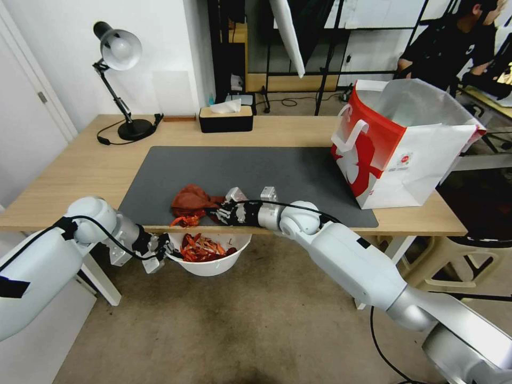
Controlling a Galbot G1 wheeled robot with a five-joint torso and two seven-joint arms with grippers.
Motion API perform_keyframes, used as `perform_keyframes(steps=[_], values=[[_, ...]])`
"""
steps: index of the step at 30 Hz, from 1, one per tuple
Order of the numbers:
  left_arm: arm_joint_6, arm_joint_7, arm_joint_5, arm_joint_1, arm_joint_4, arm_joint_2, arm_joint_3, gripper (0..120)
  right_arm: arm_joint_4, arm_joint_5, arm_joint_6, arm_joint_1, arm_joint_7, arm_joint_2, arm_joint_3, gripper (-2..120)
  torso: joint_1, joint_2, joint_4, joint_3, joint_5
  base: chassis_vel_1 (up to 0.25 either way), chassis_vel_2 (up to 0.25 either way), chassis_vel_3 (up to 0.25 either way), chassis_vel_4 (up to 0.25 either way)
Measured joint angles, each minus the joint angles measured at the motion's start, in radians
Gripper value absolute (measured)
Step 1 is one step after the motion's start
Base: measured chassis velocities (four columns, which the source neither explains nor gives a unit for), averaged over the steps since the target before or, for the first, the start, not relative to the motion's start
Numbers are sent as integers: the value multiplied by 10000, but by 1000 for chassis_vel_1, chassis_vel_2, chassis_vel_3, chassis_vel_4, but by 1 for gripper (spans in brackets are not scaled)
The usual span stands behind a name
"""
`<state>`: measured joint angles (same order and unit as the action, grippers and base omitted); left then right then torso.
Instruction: Sweep shrimp from table into container with towel, then put container into takeout bag.
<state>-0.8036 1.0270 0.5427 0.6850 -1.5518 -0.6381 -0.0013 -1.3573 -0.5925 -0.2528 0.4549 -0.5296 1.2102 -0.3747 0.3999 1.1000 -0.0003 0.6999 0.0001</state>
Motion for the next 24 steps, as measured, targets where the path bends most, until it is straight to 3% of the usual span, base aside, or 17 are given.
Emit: perform_keyframes(steps=[13, 24], values=[[-97, -31, 106, 422, -53, 34, -379, 0, -490, -87, 12, 288, -193, -324, 41, 7, 2, 1, 2, 0, 0, 0, 0, 0, 0], [-102, -41, 140, 481, -94, 24, -391, 0, -1431, -226, -152, 658, -206, -686, -52, 7, 3, -1, 4, 3, -1, 0, 0, 0, 0]])
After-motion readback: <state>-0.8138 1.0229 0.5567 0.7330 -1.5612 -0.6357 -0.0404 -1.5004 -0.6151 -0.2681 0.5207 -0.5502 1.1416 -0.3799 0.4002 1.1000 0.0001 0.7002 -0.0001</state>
